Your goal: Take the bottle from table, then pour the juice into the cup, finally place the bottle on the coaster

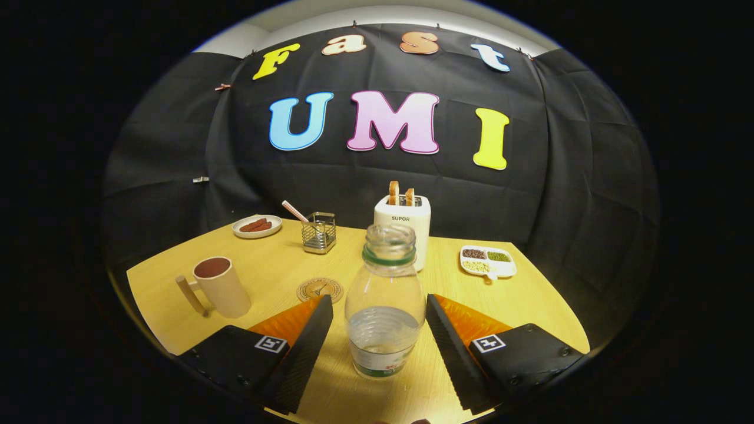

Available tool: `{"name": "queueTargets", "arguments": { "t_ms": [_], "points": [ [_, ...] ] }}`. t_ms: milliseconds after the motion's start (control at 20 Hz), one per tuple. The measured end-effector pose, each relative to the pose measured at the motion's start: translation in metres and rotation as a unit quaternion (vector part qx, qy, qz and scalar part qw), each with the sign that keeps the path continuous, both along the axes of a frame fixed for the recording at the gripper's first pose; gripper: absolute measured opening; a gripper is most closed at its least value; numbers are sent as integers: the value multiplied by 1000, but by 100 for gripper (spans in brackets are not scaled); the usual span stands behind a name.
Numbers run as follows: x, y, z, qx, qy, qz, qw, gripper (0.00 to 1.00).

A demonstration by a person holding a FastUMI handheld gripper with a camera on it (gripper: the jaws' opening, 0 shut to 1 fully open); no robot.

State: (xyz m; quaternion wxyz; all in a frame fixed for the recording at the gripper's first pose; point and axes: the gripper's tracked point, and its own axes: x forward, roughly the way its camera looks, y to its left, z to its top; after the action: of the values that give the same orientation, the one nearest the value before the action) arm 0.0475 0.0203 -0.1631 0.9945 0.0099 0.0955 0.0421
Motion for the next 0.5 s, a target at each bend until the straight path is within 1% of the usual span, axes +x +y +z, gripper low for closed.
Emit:
{"name": "queueTargets", "arguments": {
  "t_ms": [250,350,450,500],
  "points": [
    [3,-4,-16,6,19,-3,1000,98],
    [6,-3,-19,7,21,-1,1000,96],
    [6,-1,-23,2,23,1,1000,89],
    [6,-2,-22,0,23,4,1000,83]
  ]
}}
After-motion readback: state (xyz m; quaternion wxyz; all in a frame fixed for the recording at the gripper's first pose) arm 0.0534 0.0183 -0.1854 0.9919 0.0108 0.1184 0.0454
